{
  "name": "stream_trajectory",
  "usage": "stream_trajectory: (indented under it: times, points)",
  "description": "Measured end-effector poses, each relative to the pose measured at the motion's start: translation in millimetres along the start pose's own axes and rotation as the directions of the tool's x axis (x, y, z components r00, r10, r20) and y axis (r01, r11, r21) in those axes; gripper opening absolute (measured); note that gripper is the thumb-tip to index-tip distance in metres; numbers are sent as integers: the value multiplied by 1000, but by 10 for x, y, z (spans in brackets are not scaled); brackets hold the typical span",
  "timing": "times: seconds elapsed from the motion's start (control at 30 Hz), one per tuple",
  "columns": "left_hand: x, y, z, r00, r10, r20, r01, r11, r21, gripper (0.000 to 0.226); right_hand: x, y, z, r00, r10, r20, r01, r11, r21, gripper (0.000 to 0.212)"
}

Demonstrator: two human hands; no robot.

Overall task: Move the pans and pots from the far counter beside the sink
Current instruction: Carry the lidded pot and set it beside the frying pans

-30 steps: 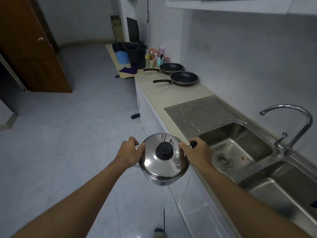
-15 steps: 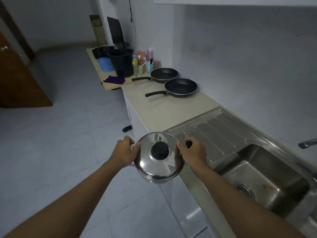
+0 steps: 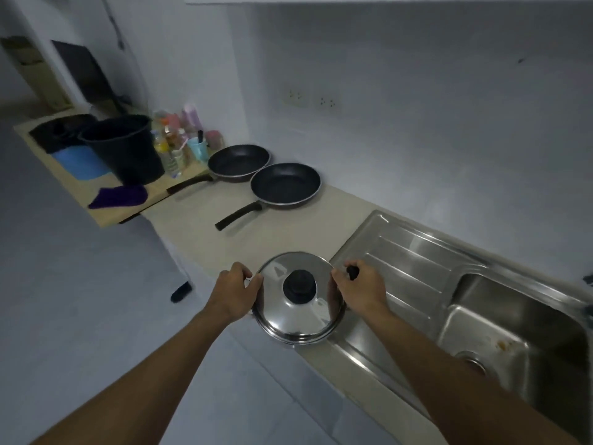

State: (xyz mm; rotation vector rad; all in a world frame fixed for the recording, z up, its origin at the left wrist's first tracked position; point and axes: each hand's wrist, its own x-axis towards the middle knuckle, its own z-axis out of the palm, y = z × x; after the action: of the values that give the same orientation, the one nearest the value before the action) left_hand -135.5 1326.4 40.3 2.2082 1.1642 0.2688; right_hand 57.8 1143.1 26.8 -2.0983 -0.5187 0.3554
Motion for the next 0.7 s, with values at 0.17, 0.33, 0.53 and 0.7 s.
stream_trajectory:
  times: [0.17,0.33,0.53,0.7]
  points:
    - [779,110,-36,987,133,91,-132,991,-20,36,365,-122,135,988,58,-144,-63,998,-25,22]
    - [1361,234,76,970,179,163,-178,984,-19,30,721,-147,183,974,98,-206,-110,993,-47,26]
    - [2071,416,207,961,206,183,-206,978,-21,27,1337,-154,297,962,121,-244,-134,990,-41,29]
    - [2561,506,259,948,197,249,-196,980,-27,28,1752,-166,430,960,145,-241,-164,985,-60,40]
